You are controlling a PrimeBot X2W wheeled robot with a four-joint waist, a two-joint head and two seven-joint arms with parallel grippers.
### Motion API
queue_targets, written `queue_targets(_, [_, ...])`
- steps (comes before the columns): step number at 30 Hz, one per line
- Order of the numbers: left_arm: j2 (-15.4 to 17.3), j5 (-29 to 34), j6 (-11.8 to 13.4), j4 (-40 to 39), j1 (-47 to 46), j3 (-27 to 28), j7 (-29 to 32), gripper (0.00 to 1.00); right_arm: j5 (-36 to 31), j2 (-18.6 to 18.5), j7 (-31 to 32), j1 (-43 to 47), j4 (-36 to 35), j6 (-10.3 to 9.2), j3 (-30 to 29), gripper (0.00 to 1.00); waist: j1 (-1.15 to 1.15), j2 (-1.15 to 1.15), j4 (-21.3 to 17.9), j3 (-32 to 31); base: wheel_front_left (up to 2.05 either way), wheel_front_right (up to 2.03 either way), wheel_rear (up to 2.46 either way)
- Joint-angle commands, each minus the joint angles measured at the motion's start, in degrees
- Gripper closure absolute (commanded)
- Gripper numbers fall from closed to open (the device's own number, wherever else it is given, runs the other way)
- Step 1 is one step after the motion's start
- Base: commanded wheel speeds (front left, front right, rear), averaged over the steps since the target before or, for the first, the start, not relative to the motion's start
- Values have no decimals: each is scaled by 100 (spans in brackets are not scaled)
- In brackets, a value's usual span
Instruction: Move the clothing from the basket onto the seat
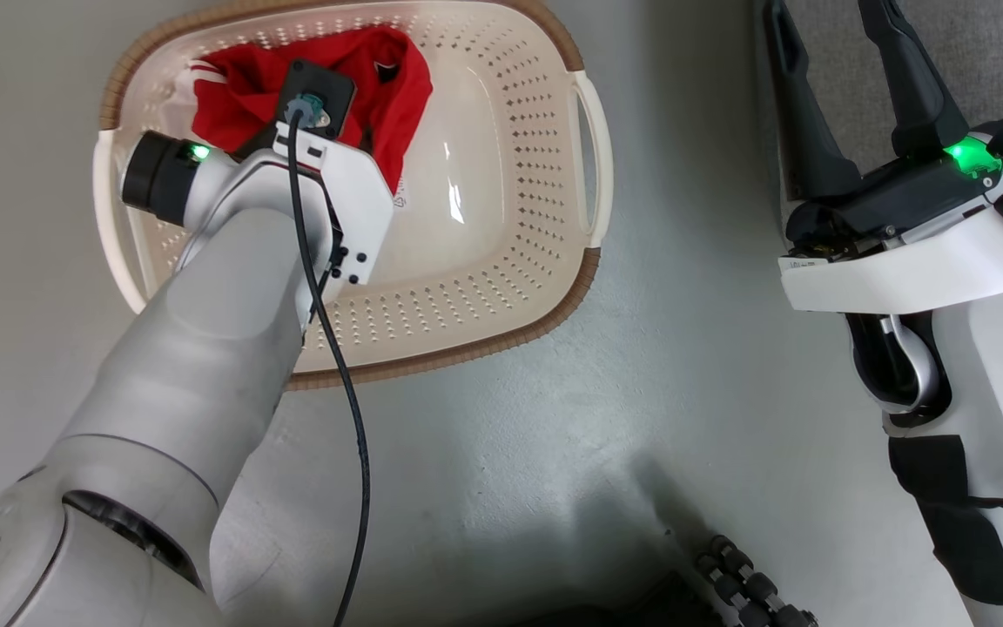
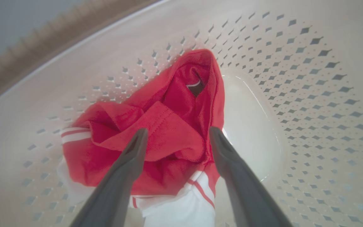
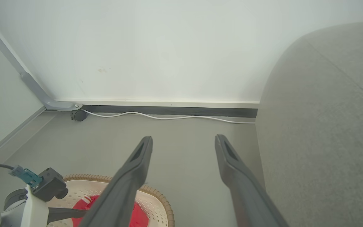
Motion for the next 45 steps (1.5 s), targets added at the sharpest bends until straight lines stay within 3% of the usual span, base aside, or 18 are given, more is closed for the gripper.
queue_targets(1, [50,11,86,0,-86,16,33,0,56,22,-59,108,-171,23,82,0,0,0,-73,77,0,0,0])
queue_targets(23, [200,459,538,568,-586,-699,547,0,151,329,-59,30,-338,23,184,0,0,0,-499,517,0,0,0])
queue_targets(24, [209,460,544,570,-588,-709,554,6,152,337,-59,28,-339,23,181,0,0,0,-511,523,0,0,0])
queue_targets(26, [228,455,555,575,-581,-722,568,100,158,347,-59,24,-336,23,176,0,0,0,-527,526,0,0,0])
queue_targets(37, [225,274,463,585,-342,-657,239,100,135,302,-59,19,-215,23,84,0,0,0,-412,304,0,0,0])
queue_targets(45, [134,135,266,587,101,-657,-296,100,116,158,-59,194,4,23,1,0,0,0,-189,-288,0,0,0])
